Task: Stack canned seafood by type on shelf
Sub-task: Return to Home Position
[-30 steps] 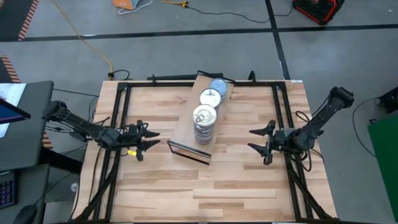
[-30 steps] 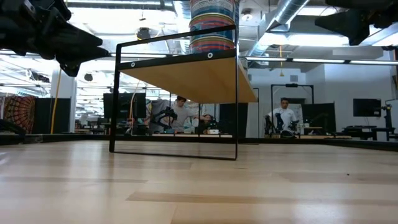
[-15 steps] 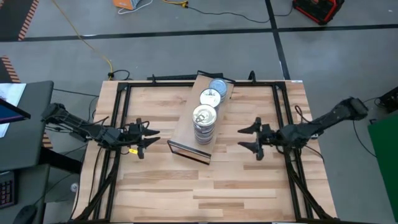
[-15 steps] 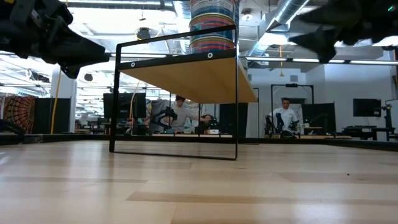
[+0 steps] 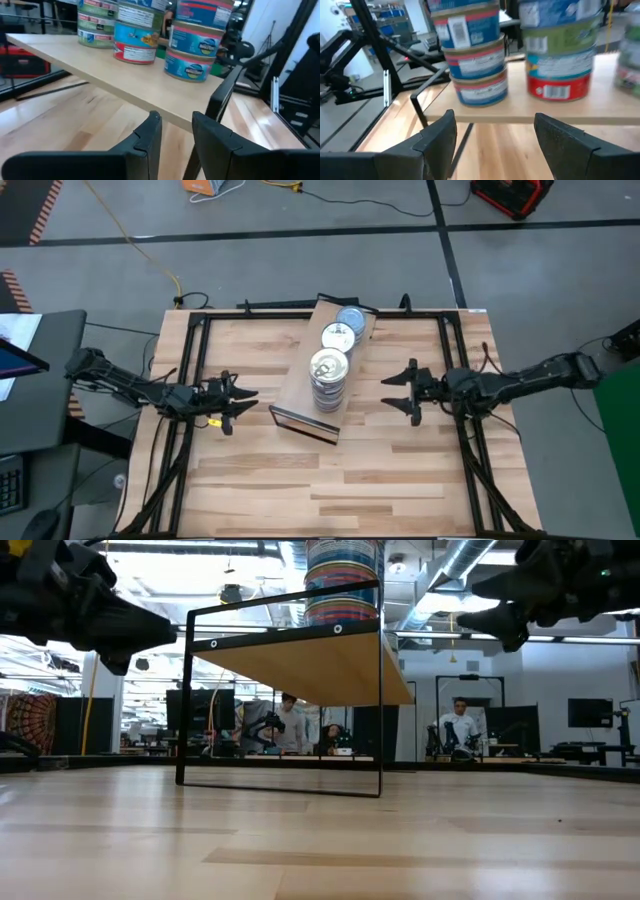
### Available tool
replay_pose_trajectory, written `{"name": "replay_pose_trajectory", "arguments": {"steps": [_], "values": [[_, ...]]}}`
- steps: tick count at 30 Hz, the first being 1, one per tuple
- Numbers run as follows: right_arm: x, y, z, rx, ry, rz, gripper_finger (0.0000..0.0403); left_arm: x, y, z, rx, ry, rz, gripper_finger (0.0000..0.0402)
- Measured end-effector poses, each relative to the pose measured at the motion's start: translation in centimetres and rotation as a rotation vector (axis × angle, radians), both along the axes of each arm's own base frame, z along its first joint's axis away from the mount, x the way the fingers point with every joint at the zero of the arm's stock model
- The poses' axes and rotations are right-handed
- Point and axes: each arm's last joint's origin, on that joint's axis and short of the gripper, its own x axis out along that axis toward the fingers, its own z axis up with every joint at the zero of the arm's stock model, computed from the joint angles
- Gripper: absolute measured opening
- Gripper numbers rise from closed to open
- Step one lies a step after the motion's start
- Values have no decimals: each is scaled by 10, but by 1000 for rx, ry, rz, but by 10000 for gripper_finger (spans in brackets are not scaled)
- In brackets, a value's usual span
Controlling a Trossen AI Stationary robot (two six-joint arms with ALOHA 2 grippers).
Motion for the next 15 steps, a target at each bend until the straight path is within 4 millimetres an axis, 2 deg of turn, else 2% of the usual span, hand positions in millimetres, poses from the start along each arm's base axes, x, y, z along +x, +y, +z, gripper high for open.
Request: {"name": "replay_pose_trajectory", "arguments": {"steps": [4, 9, 15], "values": [[-13, -3, 8, -53, -35, -9, 292, -1, 2, -1, -11, 4, 70, 102], [-26, -4, 4, -135, 26, -1, 292, -1, 2, -9, -1, 76, 72, 102], [-29, -4, 5, -182, 23, 3, 292, -3, 3, -22, 75, 218, 73, 102]]}}
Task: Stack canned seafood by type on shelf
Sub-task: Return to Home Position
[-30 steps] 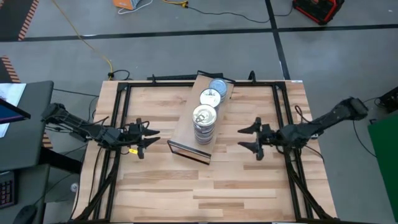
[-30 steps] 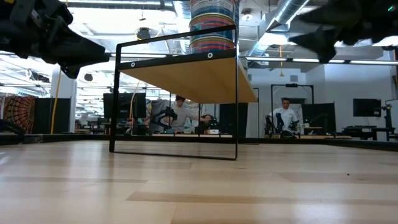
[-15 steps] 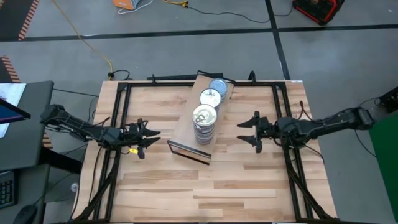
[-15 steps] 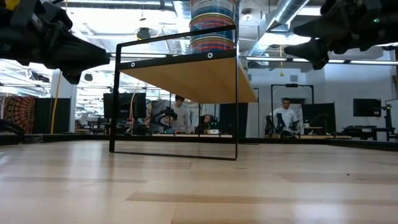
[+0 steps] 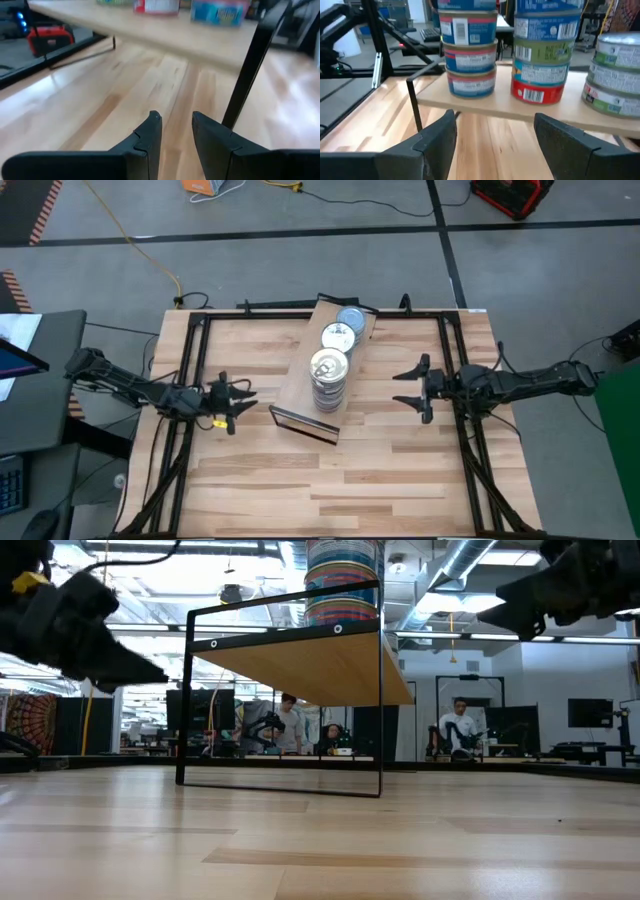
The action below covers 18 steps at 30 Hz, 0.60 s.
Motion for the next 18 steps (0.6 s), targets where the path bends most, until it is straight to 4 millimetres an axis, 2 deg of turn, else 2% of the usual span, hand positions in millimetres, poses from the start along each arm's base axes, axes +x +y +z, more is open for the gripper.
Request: {"name": "replay_pose_trajectory", "arguments": {"steps": [4, 10, 18], "values": [[0, 1, -2, -19, 9, 10, 292, -2, 1, -8, 30, 89, 1, 102], [-3, 2, -29, -89, 49, 29, 292, -1, 0, -3, 33, 93, 0, 102], [-10, -2, -36, -107, -1, -4, 292, -1, 0, -3, 36, 96, 0, 102]]}}
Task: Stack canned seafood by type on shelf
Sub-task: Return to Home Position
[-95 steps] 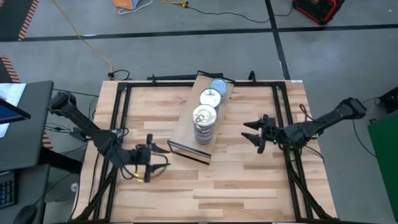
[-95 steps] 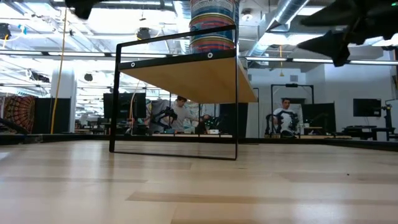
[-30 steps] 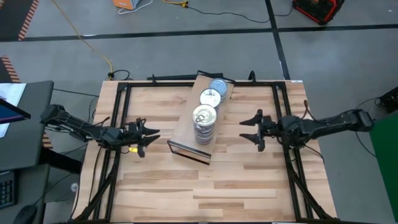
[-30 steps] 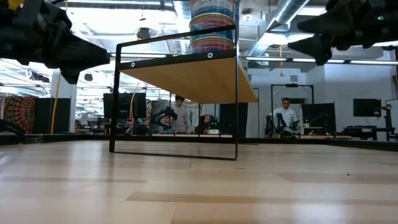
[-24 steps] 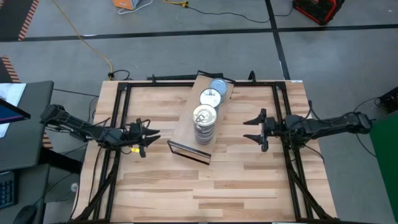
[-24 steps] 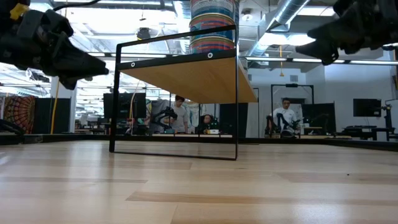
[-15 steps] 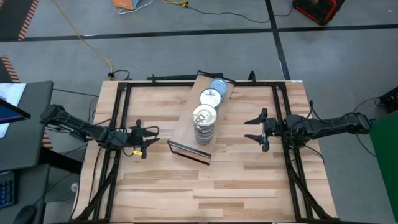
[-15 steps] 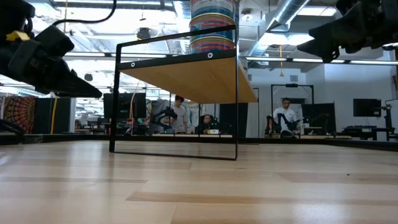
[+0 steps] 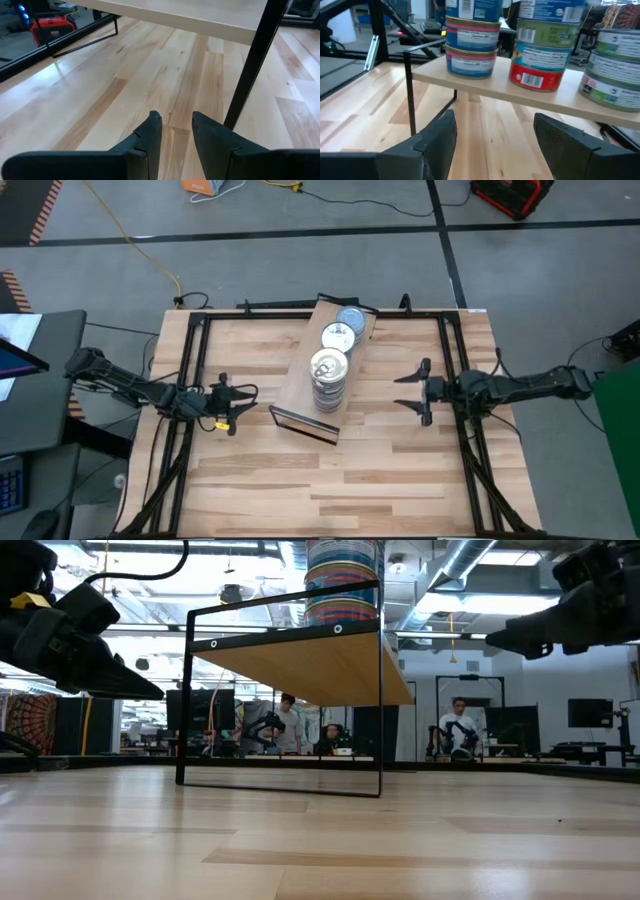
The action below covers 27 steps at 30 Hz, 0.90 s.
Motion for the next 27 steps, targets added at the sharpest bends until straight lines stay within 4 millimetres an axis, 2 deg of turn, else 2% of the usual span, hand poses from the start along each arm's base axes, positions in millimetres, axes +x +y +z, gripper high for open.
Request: {"name": "replay_pose_trajectory", "arguments": {"steps": [8, 27], "values": [[-6, -1, -11, 21, 115, -6, 292, 0, 0, 0, 1, 3, 0, 102], [-9, -1, -24, 33, 241, -9, 292, 0, 0, 0, 2, 4, 0, 102]]}}
